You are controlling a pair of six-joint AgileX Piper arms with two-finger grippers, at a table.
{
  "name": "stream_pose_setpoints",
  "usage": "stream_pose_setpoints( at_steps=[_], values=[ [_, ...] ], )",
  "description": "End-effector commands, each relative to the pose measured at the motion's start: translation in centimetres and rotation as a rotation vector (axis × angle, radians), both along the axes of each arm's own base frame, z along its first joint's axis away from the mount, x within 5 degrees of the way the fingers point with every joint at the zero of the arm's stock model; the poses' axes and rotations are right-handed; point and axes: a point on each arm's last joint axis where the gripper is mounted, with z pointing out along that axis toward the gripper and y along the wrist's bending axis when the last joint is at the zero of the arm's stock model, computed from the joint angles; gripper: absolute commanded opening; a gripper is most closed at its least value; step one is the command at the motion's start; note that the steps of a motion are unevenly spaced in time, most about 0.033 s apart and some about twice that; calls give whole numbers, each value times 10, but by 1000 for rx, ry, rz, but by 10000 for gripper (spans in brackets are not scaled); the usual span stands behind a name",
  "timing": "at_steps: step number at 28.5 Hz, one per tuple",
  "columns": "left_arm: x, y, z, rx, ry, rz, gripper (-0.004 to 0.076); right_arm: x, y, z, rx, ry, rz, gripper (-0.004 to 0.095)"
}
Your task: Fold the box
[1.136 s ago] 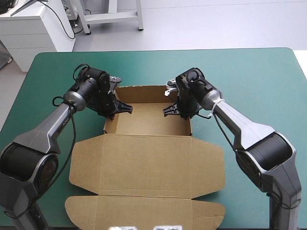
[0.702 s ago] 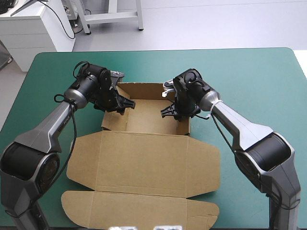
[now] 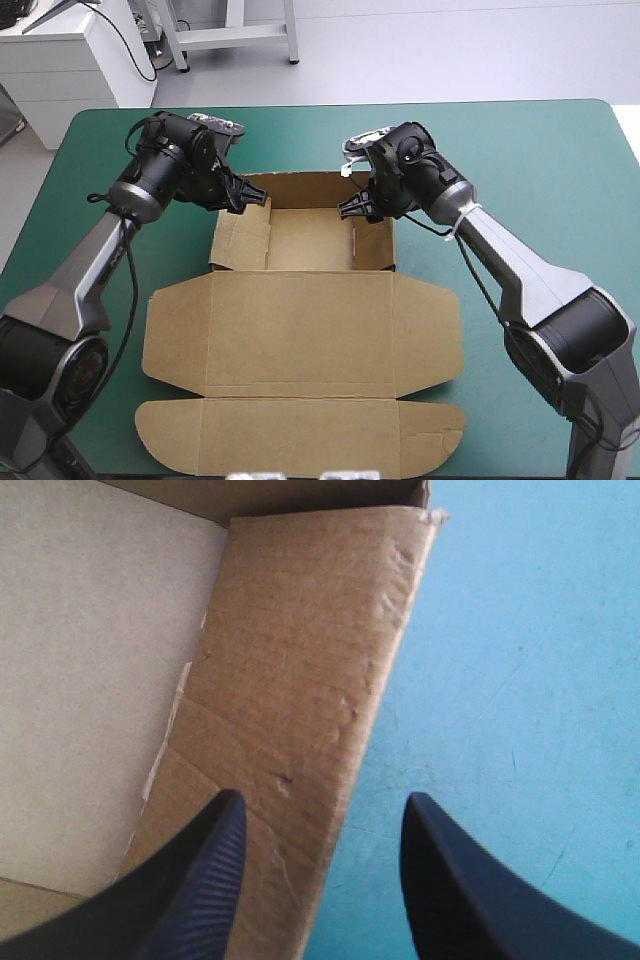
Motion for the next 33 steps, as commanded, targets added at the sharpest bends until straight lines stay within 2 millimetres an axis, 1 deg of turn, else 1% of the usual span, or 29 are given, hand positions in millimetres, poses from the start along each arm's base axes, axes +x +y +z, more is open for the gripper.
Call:
stream_pose_setpoints(
  at_steps=[1,2,3,5,7,8,10,11,13,14,18,21,27,29,33],
  values=[
    [-32,21,58,66,-145,-5,471,-22,-15,56,60,-128,-2,447],
    [-38,26,67,88,-179,-1,460,-25,-18,63,64,-146,-3,447],
    [-49,33,82,97,-228,8,419,-31,-23,74,68,-175,-2,447],
    [-64,39,99,70,-275,11,332,-38,-29,86,79,-205,-6,446],
    [-81,41,112,7,-302,-2,218,-44,-34,95,91,-231,-24,446],
    [-90,41,117,-27,-307,-25,145,-45,-37,98,98,-239,-37,446],
    [-106,42,124,-69,-316,-71,8,-45,-40,100,112,-240,-62,441],
    [-116,45,127,-71,-324,-93,-4,-44,-41,99,128,-231,-79,441],
    [-127,50,127,-71,-328,-95,-8,-43,-41,96,173,-197,-92,441],
    [-138,54,128,-76,-336,-91,-8,-40,-40,92,185,-177,-96,441],
    [-168,67,118,-69,-334,-88,-8,-30,-39,78,225,-109,-112,439],
    [-189,75,105,-88,-339,-67,-8,-24,-35,67,223,-76,-114,439],
    [-229,86,67,-168,-381,-81,-8,-10,-25,42,203,-13,-117,439],
    [-243,89,52,-199,-382,-88,-8,-4,-22,31,193,14,-119,439],
    [-265,96,25,-208,-355,-94,-8,5,-16,10,176,62,-123,439]
  ],
)
